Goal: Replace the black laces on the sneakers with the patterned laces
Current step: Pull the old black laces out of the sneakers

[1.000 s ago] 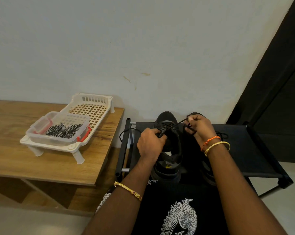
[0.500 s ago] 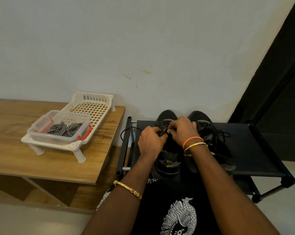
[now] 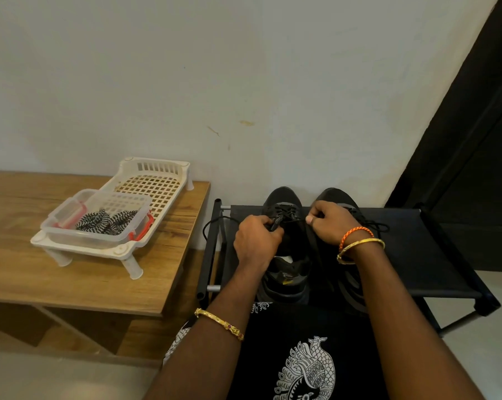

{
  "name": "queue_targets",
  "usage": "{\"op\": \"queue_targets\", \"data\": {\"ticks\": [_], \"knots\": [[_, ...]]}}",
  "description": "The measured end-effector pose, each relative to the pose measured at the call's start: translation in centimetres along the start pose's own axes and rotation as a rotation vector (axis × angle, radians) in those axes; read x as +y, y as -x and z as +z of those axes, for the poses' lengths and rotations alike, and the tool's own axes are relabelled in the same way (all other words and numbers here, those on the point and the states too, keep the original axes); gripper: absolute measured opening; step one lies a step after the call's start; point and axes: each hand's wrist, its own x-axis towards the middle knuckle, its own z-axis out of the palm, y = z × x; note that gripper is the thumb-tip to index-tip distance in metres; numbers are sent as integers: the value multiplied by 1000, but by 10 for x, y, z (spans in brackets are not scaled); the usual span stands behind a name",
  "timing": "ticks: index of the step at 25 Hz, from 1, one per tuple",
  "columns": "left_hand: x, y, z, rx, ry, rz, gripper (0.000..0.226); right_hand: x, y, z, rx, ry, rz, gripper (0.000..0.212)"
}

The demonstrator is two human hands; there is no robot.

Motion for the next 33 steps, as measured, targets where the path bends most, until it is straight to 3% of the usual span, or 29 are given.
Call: {"op": "queue_targets", "data": {"ticks": [6,11,14,18,20,22,26,28,31,33], "knots": [[2,1,-3,6,-24,5,15,10,0,-23,-31,-211,129,21],[10,3,-4,-4,-147,33,16,25,-3,-10,226,-299,309,16],[14,0,-6,-11,-178,41,18,19,-10,-6,298,-534,292,4],[18,-7,-2,-28,-188,230,41,15,-24,-8,233,-1013,290,58],[20,-11,2,-77,-266,321,38,22,-32,-4,193,-847,272,76],[21,-17,6,-104,-345,333,32,29,-33,2,211,-550,228,77],[24,-28,7,-54,-377,331,23,28,-29,-4,489,-358,101,32],[25,-31,7,-68,-363,358,18,23,-24,-6,391,-316,56,13],[28,-32,7,-118,-361,389,10,15,-11,5,-119,-149,43,25],[27,-33,6,-126,-359,401,9,13,-13,17,-226,-12,21,32]]}}
